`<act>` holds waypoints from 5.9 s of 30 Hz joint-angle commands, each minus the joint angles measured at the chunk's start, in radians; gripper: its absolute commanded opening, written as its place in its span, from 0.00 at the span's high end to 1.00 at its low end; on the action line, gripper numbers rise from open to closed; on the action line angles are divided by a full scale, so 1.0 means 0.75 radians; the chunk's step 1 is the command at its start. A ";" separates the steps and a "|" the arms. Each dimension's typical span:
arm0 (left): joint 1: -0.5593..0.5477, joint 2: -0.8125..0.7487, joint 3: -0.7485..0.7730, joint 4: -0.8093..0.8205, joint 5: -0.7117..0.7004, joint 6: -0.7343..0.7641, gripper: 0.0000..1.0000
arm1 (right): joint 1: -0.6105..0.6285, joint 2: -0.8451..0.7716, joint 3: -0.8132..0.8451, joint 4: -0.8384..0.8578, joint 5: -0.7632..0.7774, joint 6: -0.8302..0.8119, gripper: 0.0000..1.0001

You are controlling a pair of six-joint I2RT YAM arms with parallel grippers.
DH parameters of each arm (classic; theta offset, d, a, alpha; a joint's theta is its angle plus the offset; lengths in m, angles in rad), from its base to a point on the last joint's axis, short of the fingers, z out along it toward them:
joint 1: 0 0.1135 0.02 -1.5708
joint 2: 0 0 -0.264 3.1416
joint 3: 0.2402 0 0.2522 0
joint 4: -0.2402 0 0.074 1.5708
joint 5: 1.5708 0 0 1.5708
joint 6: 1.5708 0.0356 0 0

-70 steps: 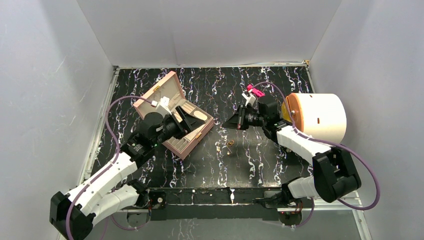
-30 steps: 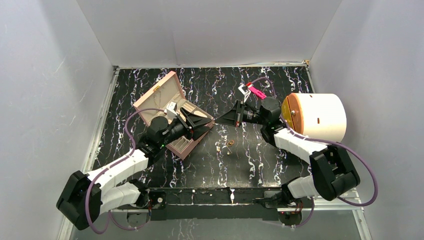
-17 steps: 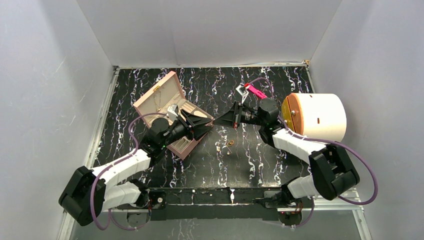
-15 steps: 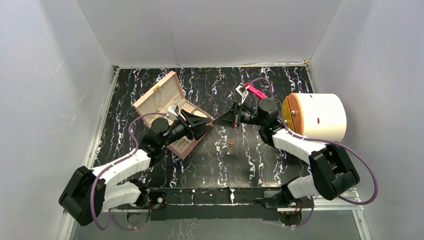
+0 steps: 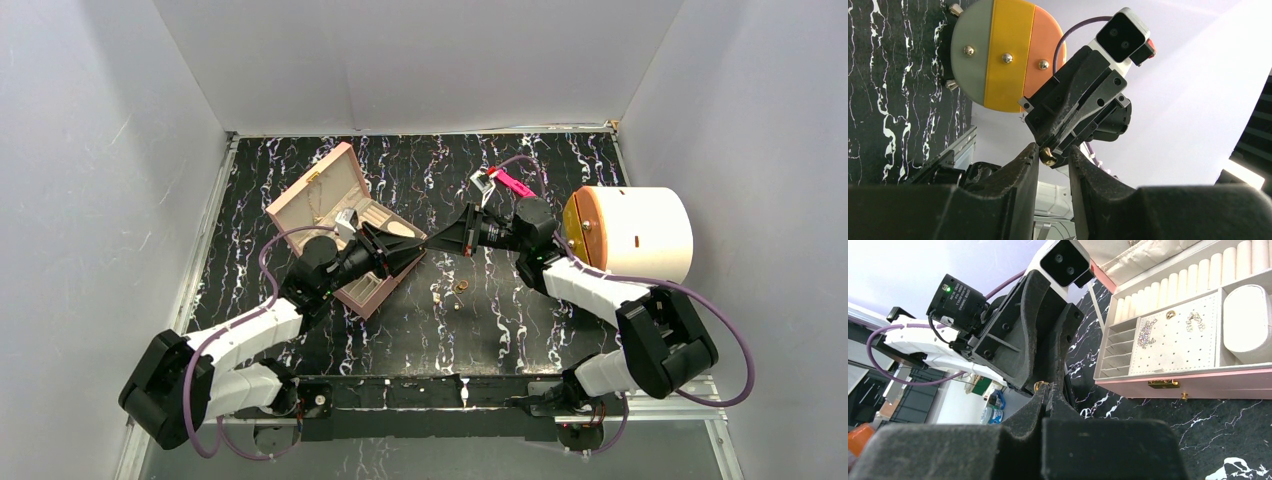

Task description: Organize the mixed jewelry

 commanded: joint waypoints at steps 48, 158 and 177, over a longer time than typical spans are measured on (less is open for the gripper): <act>0.000 -0.024 -0.045 0.192 0.018 -0.212 0.66 | 0.029 -0.026 -0.074 0.462 0.020 -0.159 1.00; 0.169 0.468 1.161 -2.010 -0.548 1.634 0.88 | -0.032 -0.222 -0.048 -1.007 0.632 -0.622 0.43; 0.170 0.737 1.336 -2.124 -0.545 1.797 0.88 | -0.032 -0.174 -0.061 -0.997 0.672 -0.670 0.42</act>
